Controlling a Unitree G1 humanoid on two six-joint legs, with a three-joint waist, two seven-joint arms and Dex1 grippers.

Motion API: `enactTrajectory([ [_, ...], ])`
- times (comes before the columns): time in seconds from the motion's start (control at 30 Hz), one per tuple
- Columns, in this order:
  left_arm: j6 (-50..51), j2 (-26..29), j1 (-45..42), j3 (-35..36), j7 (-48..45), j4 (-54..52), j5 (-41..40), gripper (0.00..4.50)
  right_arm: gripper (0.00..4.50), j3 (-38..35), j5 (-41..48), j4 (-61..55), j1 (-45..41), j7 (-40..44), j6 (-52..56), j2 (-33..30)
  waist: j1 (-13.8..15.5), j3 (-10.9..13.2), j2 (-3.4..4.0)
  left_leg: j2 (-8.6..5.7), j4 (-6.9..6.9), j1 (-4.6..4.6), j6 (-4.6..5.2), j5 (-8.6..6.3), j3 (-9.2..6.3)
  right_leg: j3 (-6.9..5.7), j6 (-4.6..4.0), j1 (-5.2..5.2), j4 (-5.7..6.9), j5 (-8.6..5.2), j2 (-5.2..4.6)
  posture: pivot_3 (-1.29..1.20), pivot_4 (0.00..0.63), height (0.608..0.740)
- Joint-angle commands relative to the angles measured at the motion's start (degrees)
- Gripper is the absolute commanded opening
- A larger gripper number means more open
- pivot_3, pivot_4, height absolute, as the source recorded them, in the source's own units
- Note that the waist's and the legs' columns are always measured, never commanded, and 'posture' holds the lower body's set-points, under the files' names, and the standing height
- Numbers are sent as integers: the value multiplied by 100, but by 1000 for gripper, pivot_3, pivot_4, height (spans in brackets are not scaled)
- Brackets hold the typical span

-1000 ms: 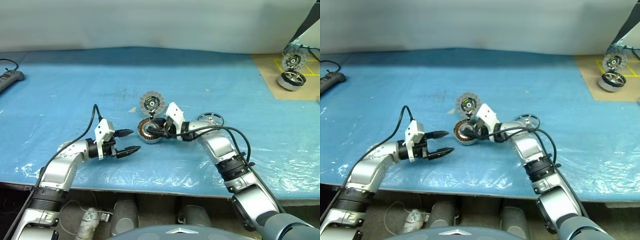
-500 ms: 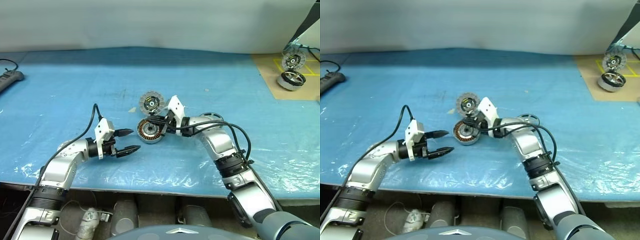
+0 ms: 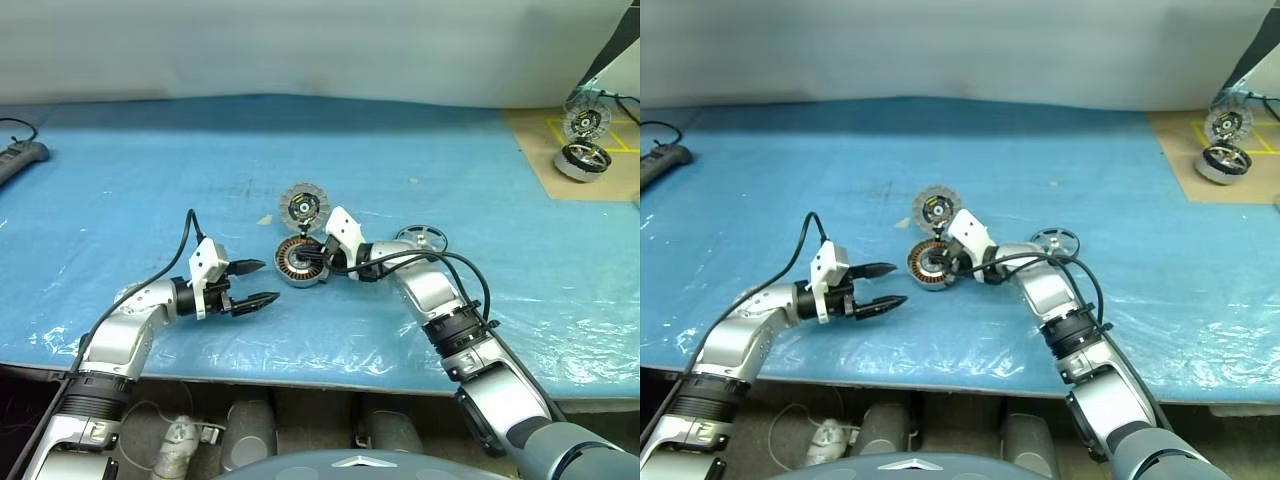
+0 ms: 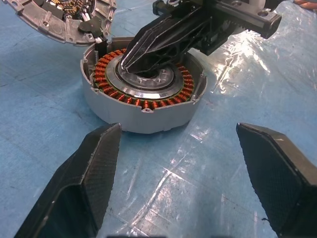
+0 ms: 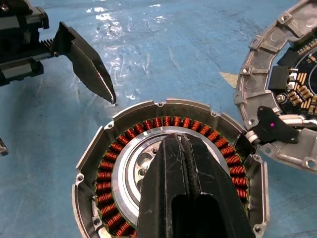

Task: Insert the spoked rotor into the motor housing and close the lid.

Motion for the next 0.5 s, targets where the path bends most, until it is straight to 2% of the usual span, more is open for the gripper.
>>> enactTrajectory([
  [0.03, -132, -13, -59, 6, -27, -59, 11, 3991, 32, 121, -311, 395, 113, -94, 120, -142, 1, -2, -2, 2, 0, 14, 0, -1, 0, 0, 0, 13, -1, 0, -1, 0, 150, 740],
  [0.2, -138, -44, -59, -26, -43, -72, 25, 3991, 32, 22, -41, -29, 273, 98, 263, -125, 25, -9, -14, 12, -1, 47, 0, -2, 0, 1, 0, 52, -8, -1, -9, 0, 150, 740],
  [0.37, -105, -92, -102, 0, -35, -97, -25, 3991, 32, -1164, 1240, -746, 141, 70, 676, 253, 8, -11, -18, 22, -3, 20, 0, -1, 0, 0, 0, 20, -4, 0, -1, 0, 150, 740],
  [0.43, -30, -112, -107, 31, -47, -180, -111, 3991, 32, -1377, 1461, -1049, 137, 66, 866, 180, 9, -11, -18, 23, -1, -8, 1, 0, 1, -1, -1, -6, -1, 0, 0, 0, 150, 740],
  [0.5, 109, -110, -96, 70, -62, -361, -255, 3991, 32, -1718, 1740, -1709, 230, 65, 1278, -184, 15, -11, -18, 22, -1, -19, 1, 1, 1, -3, 0, -15, -3, 1, 1, 0, 150, 740],
])
